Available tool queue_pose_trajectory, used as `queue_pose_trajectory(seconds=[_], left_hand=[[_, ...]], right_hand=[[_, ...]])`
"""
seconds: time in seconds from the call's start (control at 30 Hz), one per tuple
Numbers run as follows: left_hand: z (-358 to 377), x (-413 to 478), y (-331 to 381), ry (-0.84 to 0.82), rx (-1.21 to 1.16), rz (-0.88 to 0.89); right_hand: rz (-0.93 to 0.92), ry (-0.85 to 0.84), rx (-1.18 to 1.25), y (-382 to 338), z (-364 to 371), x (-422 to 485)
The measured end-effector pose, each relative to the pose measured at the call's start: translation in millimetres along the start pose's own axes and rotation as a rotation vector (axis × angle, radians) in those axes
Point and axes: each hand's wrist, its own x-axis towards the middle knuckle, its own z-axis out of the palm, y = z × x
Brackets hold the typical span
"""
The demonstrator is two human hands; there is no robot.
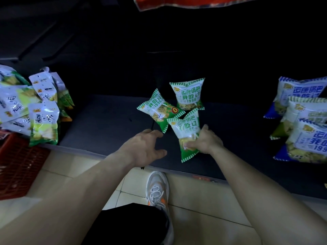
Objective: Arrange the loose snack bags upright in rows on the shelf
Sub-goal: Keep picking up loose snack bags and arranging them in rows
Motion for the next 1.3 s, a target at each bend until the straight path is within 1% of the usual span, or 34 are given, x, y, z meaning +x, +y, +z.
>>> queue_pose_trajectory(seconds=[0.13,0.3,0.43,0.57,0.67,0.73,0.83,0.97,1.13,1.3], left_hand=[[-2.0,2.3,2.6,-0.004,0.015,0.016],[-10.2,-0.6,26.0,0.032,0.016,0.076],[-23.0,-14.7,70.2,0.061,-0.072,0.190],[-28.9,-34.1,127.2,0.043,-0.220,0.352],[-24.8,-45.8,167.6,0.065,-0.266,0.438],[-16.2,-48.2,191.7,0.091,-0.199,0.453],[2.4,-40.4,223.8,0.122,-0.035,0.450],[32.5,-14.6,263.6,0.172,0.154,0.437],[77.1,23.3,313.5,0.172,0.305,0.461],[113.7,56.3,351.4,0.136,0.399,0.431]], right_hand=[[-0.073,0.009,-0.097,2.2,-6.8,-19.7],[-0.241,0.007,-0.194,9.8,-57.1,-80.0],[-0.316,0.019,-0.189,19.4,-113.1,-147.1],[-0.333,0.097,-0.180,36.6,-154.3,-212.4],[-0.277,0.137,-0.291,68.4,-183.1,-248.2],[-0.189,0.160,-0.393,99.8,-204.2,-265.9],[-0.012,0.151,-0.364,155.1,-231.5,-285.0],[0.159,0.077,-0.312,219.5,-250.3,-298.7],[0.231,0.029,-0.320,282.1,-248.8,-303.2],[0.244,0.002,-0.295,312.8,-244.9,-304.5]])
